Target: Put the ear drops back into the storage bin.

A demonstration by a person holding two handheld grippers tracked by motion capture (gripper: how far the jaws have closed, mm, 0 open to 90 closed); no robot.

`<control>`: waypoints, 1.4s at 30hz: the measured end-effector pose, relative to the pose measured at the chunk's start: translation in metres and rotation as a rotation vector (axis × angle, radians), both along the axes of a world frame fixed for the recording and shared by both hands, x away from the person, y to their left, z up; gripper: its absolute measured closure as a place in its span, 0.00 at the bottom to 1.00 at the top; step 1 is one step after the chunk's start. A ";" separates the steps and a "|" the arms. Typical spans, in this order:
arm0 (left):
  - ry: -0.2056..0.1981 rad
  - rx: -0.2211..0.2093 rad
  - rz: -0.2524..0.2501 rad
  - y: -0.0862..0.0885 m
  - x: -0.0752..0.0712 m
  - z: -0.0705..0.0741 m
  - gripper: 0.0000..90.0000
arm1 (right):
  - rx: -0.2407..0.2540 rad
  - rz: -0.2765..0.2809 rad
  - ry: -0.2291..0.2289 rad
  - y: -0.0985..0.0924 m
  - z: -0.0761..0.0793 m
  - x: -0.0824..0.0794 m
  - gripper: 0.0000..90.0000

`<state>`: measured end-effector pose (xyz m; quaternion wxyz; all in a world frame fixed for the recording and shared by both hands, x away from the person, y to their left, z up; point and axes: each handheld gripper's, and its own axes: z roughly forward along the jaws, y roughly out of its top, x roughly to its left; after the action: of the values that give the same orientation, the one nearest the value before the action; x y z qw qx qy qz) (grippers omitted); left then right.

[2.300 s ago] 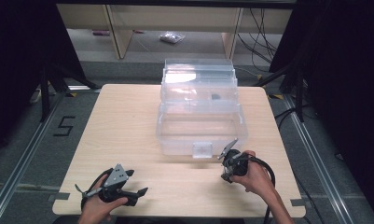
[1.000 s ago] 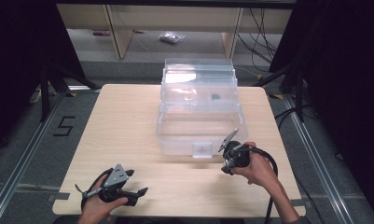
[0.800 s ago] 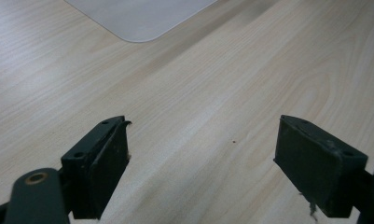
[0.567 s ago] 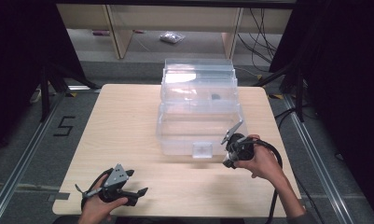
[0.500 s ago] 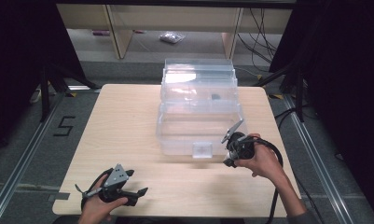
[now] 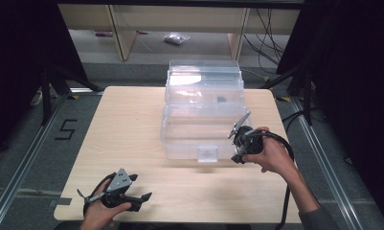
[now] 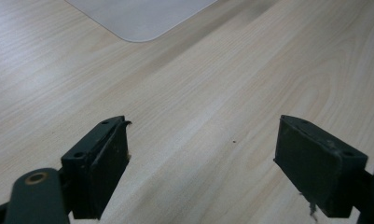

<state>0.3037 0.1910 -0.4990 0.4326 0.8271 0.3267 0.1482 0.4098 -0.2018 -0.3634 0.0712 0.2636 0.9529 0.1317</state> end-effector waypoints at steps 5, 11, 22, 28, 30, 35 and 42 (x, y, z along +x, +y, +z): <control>0.000 0.009 -0.006 0.001 0.000 0.000 0.19 | -0.005 -0.003 -0.001 0.001 0.007 0.007 0.67; 0.001 0.002 -0.001 0.000 0.000 0.000 0.19 | -0.007 -0.015 -0.018 0.000 0.014 0.018 0.67; 0.000 0.021 -0.013 0.001 0.000 0.001 0.19 | -0.021 -0.056 -0.027 0.000 0.024 0.042 0.67; 0.000 0.021 -0.013 0.001 0.000 0.001 0.19 | -0.033 -0.084 -0.022 -0.002 0.023 0.057 0.67; 0.002 0.020 -0.013 0.001 0.000 0.001 0.19 | -0.035 -0.095 -0.019 -0.002 0.021 0.063 0.67; 0.000 0.020 -0.014 0.001 0.000 0.001 0.19 | -0.043 -0.111 -0.006 -0.003 0.011 0.078 0.67; -0.004 0.021 -0.014 0.002 0.001 0.001 0.19 | -0.056 -0.157 0.021 -0.005 -0.002 0.094 0.67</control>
<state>0.3042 0.1927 -0.4981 0.4255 0.8337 0.3184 0.1501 0.5034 -0.2064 -0.3658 0.0783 0.3370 0.9333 0.0963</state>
